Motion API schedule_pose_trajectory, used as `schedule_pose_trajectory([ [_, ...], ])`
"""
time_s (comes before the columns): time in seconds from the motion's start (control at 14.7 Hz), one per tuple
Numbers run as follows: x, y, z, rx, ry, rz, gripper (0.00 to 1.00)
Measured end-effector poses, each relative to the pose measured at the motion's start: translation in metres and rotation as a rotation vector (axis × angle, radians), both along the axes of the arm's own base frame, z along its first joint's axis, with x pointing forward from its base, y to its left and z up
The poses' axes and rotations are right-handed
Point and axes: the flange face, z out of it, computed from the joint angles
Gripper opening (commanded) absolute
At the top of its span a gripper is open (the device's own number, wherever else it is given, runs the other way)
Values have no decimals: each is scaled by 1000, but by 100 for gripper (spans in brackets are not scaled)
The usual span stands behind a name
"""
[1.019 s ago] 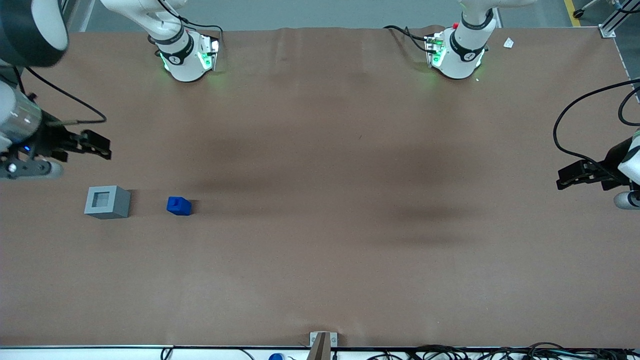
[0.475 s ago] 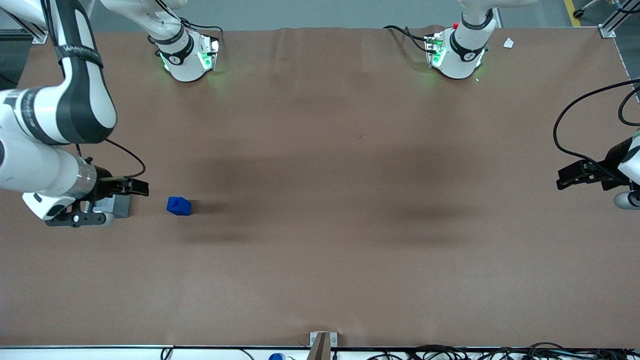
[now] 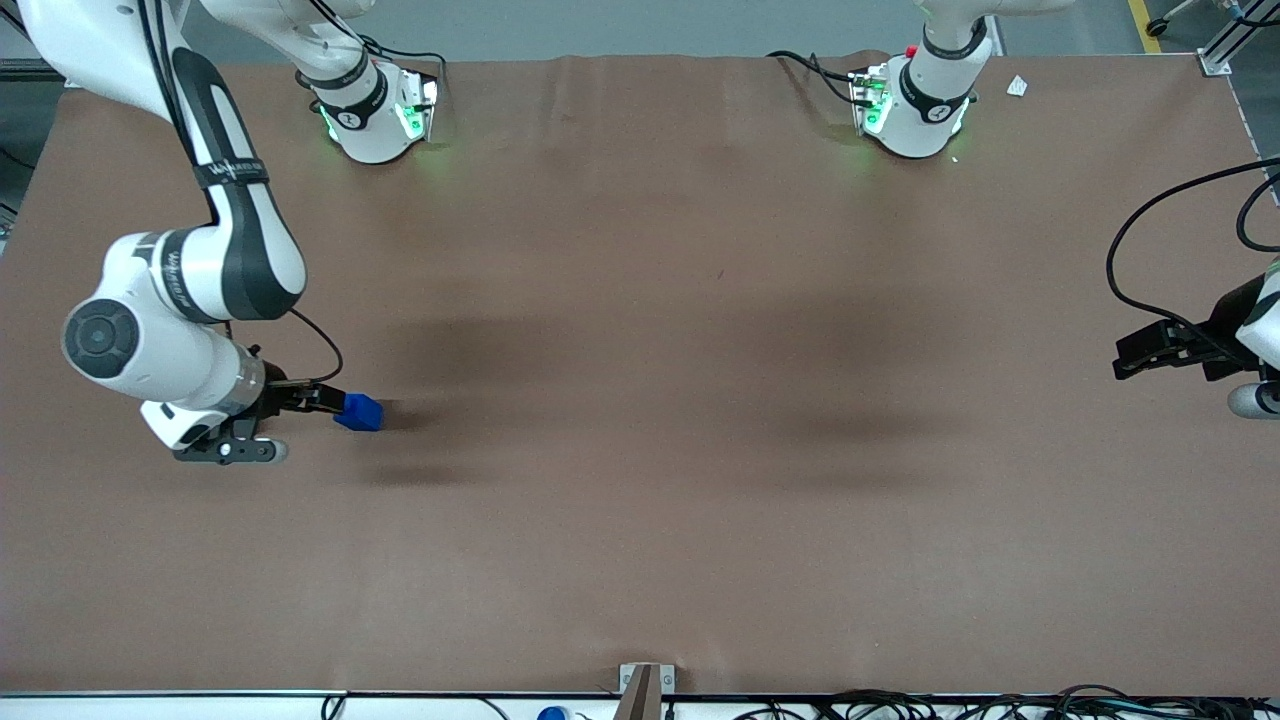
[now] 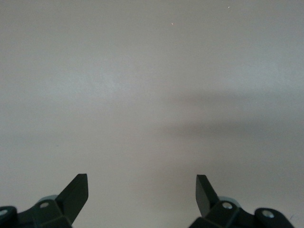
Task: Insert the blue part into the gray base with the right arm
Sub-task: 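Close the right gripper on the blue block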
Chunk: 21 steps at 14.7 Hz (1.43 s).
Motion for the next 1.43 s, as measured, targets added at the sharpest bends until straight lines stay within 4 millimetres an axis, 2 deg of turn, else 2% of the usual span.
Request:
schedule_pose_trajectory([
  [0.27,-3,0,-36,-1,-14,-1,100],
  [0.48,-14,-1,-69,-3,-16,-3,100],
  [0.68,-19,-2,-84,-5,-5,-3,98],
  [0.95,-20,-1,-93,-6,-1,-4,74],
  [1.22,-20,-1,-93,-6,0,-4,49],
  [1.43,-20,-1,-93,-6,0,-5,34],
])
